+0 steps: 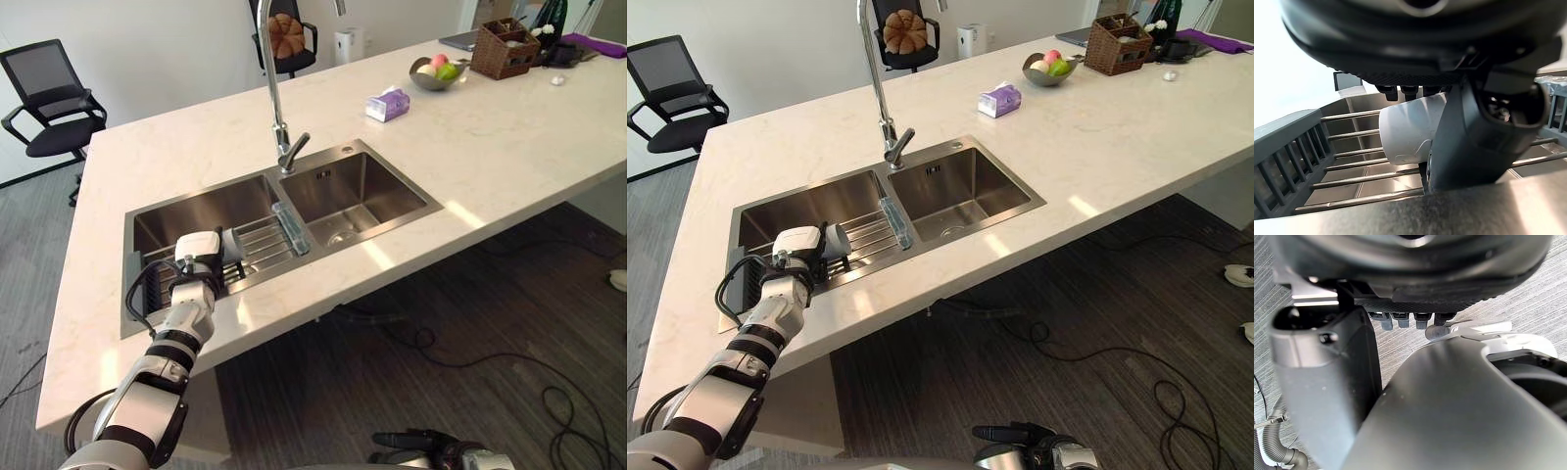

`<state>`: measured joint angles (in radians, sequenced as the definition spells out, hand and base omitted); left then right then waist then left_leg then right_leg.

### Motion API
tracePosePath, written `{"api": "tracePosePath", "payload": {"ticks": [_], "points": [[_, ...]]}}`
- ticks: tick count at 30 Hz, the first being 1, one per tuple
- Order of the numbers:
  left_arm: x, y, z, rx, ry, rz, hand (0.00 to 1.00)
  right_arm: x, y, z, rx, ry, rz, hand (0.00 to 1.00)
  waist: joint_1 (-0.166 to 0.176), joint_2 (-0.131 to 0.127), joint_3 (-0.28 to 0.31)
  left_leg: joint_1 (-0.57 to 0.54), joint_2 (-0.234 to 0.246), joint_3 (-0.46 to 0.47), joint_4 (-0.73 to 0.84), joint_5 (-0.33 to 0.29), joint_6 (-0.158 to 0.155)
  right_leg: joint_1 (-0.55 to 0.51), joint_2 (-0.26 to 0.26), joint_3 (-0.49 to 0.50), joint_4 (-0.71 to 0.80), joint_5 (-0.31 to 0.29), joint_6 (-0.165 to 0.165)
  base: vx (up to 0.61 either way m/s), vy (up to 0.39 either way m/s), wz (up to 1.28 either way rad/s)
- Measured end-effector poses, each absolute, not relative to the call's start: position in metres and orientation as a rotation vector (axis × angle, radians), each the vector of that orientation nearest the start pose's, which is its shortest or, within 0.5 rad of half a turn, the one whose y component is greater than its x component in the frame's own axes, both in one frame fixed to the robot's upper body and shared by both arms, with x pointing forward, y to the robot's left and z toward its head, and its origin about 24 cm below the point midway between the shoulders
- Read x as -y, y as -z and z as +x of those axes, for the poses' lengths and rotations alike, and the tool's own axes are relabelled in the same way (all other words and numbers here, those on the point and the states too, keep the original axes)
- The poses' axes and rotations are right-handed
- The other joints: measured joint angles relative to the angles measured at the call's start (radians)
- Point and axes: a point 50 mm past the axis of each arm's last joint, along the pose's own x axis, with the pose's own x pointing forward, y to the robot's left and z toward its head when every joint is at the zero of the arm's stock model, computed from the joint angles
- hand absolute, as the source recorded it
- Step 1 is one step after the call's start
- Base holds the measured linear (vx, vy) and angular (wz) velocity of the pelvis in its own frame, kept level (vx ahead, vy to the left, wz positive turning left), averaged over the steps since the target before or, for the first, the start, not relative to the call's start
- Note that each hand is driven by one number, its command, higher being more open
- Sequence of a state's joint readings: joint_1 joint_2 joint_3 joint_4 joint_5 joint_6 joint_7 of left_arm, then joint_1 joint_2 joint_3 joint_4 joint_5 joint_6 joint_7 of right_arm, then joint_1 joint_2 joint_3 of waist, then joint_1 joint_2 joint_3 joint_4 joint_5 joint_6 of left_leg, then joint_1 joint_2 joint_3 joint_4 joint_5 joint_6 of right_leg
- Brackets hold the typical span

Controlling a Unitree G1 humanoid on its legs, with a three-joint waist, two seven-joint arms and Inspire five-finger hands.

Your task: Walk over to the sink, pick up the cup, carry it to the dishwasher, place the cup inside the dishwasher, then close the dishwasher door

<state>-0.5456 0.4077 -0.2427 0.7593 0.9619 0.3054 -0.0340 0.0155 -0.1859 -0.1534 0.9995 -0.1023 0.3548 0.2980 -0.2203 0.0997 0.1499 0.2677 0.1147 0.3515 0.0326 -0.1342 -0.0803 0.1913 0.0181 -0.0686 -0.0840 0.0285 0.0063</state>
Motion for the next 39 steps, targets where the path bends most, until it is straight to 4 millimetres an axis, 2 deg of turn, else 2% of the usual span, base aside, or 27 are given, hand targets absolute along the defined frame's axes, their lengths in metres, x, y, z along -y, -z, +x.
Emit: {"api": "tracePosePath", "payload": {"ticks": [10,15,20,26,28,31,33,37,39], "points": [[-0.241,-0.043,0.345,-0.417,0.005,1.537,0.0,0.227,0.155,0.098,-1.372,-0.035,0.047,1.0,0.014,-0.002,0.001,0.001,0.006,-0.034,0.008,-0.004,-0.005,0.01,0.004,-0.015,-0.005,-0.005,0.001,-0.04,-0.052,0.04],[-0.239,-0.043,0.345,-0.323,0.013,1.522,0.0,0.227,0.155,0.099,-1.375,-0.052,0.02,1.0,0.021,-0.003,0.001,-0.005,0.006,-0.05,0.007,-0.004,-0.004,0.011,0.004,-0.03,-0.006,-0.005,0.002,-0.03,-0.034,0.08],[-0.23,-0.05,0.347,-0.184,0.018,1.471,0.0,0.227,0.155,0.1,-1.387,-0.072,-0.006,1.0,0.048,-0.015,0.0,-0.014,0.004,-0.072,0.005,-0.004,-0.003,0.011,0.003,-0.053,-0.006,-0.009,0.007,-0.01,-0.026,0.13],[-0.221,-0.057,0.346,-0.1,0.022,1.406,0.0,0.225,0.156,0.101,-1.404,-0.092,-0.023,1.0,0.066,-0.026,-0.001,-0.02,-0.004,-0.098,-0.001,-0.003,0.002,0.015,0.0,-0.091,-0.005,-0.012,0.012,-0.01,-0.015,0.14],[-0.221,-0.06,0.346,-0.085,0.003,1.356,0.0,0.223,0.156,0.102,-1.407,-0.099,-0.025,1.0,0.069,-0.024,-0.005,-0.023,-0.006,-0.105,-0.001,-0.003,0.004,0.015,0.0,-0.099,-0.002,-0.012,0.012,-0.02,-0.017,0.09],[-0.221,-0.064,0.344,-0.06,-0.015,1.257,0.0,0.219,0.157,0.103,-1.414,-0.103,-0.01,1.0,0.074,-0.036,-0.005,-0.031,-0.011,-0.114,-0.002,-0.001,0.009,0.014,-0.004,-0.107,-0.002,-0.012,0.012,-0.04,-0.01,0.09],[-0.217,-0.069,0.343,-0.04,-0.022,1.109,0.0,0.217,0.158,0.1,-1.421,-0.092,0.024,1.0,0.092,-0.046,-0.005,-0.035,-0.017,-0.118,-0.002,0.001,0.013,0.013,-0.013,-0.111,-0.002,-0.012,0.013,-0.04,0.01,0.05],[-0.212,-0.071,0.336,-0.018,-0.028,0.874,0.0,0.216,0.158,0.099,-1.421,-0.091,0.031,1.0,0.101,-0.05,-0.006,-0.049,-0.028,-0.127,-0.002,0.005,0.022,0.003,-0.025,-0.121,-0.001,-0.01,0.015,-0.04,0.007,0.06],[-0.211,-0.076,0.332,0.006,-0.06,0.692,0.0,0.216,0.159,0.097,-1.423,-0.084,0.042,1.0,0.118,-0.051,-0.006,-0.053,-0.032,-0.13,-0.002,0.007,0.026,0.001,-0.03,-0.122,-0.001,-0.008,0.018,-0.04,0.001,0.02]]}}
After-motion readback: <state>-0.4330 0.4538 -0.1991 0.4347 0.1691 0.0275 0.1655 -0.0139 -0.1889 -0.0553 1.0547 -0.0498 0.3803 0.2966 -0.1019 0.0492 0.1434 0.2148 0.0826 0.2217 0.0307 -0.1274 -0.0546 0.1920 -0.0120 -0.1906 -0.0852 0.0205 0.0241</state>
